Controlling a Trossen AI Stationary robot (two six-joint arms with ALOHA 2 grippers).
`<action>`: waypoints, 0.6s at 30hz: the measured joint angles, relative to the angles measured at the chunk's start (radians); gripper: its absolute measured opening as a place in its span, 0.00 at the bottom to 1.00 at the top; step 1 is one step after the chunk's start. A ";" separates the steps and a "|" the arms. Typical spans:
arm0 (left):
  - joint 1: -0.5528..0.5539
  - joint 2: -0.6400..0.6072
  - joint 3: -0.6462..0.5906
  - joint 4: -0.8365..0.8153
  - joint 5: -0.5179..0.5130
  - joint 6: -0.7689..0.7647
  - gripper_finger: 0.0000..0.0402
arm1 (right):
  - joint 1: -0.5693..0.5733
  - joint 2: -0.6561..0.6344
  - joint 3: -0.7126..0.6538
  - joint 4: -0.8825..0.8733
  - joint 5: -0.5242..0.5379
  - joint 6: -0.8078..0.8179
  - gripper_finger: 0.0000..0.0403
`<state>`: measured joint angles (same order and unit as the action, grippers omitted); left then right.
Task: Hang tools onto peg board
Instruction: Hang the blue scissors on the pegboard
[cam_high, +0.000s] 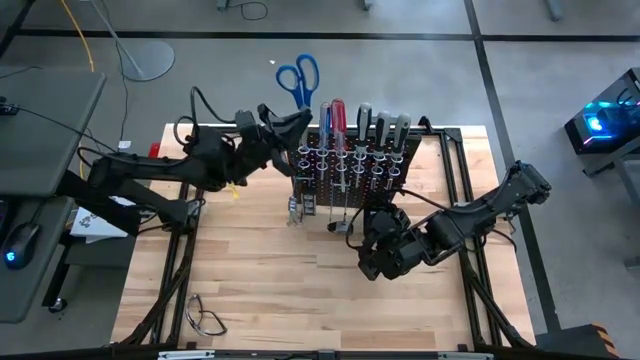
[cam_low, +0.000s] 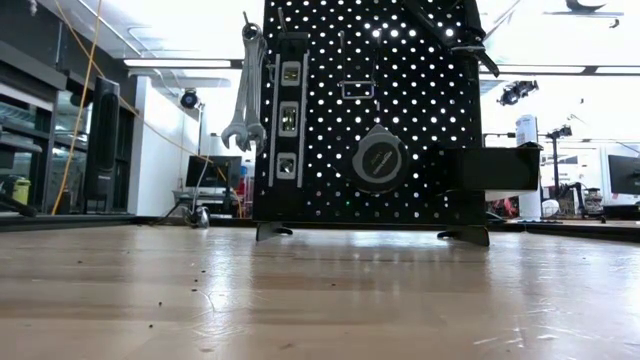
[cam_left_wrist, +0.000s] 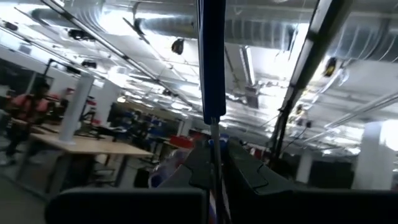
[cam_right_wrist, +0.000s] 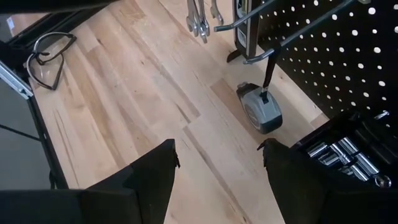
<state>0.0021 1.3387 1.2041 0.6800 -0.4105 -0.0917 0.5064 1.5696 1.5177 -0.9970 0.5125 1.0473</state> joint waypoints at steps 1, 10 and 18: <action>0.000 0.006 0.000 -0.002 -0.011 0.008 0.03 | 0.000 0.000 0.000 0.000 0.000 0.000 0.57; -0.045 0.021 0.000 -0.013 -0.151 0.109 0.03 | 0.000 0.000 0.000 0.000 -0.011 0.000 0.57; -0.081 0.017 0.000 -0.072 -0.231 0.129 0.03 | 0.000 0.000 0.000 0.000 -0.008 0.000 0.57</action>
<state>-0.0786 1.3560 1.2041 0.6079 -0.6418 0.0374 0.5064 1.5700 1.5173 -0.9970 0.5041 1.0473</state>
